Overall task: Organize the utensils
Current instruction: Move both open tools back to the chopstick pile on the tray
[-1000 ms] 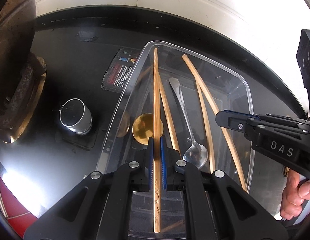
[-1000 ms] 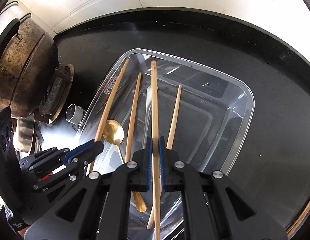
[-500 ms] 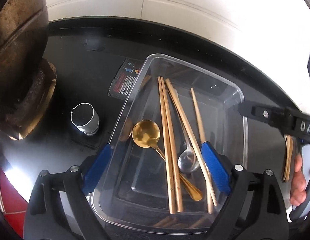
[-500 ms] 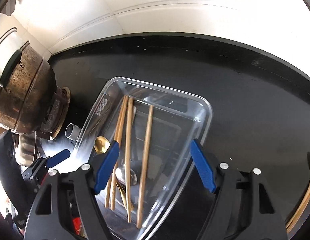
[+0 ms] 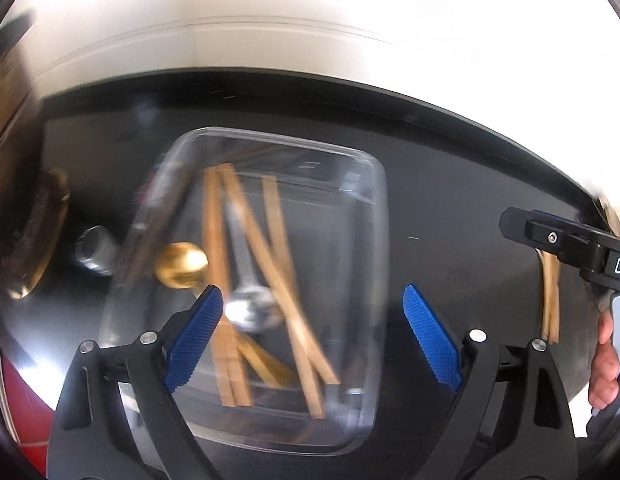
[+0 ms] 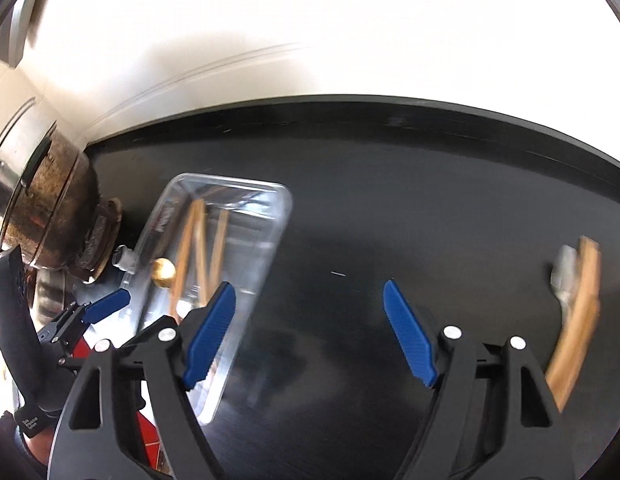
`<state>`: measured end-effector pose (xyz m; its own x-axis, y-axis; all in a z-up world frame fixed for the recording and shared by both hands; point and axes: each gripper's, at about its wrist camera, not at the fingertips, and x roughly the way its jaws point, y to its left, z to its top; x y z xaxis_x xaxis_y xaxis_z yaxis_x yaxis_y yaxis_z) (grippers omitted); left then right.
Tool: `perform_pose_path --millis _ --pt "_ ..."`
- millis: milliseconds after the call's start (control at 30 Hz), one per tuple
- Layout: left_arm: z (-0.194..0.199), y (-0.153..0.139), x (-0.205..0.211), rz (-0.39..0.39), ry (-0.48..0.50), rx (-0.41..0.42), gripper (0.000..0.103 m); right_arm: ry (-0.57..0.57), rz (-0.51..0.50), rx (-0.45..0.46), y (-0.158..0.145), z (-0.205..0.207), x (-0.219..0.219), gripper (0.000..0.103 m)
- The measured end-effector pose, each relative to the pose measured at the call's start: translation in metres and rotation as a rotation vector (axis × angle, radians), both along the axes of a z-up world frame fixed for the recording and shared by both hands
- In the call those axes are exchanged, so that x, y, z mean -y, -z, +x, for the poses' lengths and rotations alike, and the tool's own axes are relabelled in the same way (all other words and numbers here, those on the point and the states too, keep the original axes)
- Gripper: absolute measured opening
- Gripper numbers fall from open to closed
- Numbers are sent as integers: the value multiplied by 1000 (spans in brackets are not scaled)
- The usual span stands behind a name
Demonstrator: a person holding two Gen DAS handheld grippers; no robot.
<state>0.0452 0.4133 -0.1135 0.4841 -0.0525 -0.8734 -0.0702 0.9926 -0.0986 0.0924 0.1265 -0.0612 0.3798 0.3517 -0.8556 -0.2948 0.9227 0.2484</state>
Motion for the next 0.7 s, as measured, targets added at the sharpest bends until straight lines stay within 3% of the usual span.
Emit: perform_pose_path --millis 400,700 --pt "17 -4 169 9 272 17 89 281 -74 38 -6 -43 212 74" --pt "10 7 259 12 387 2 89 376 -86 28 2 -72 298 74"
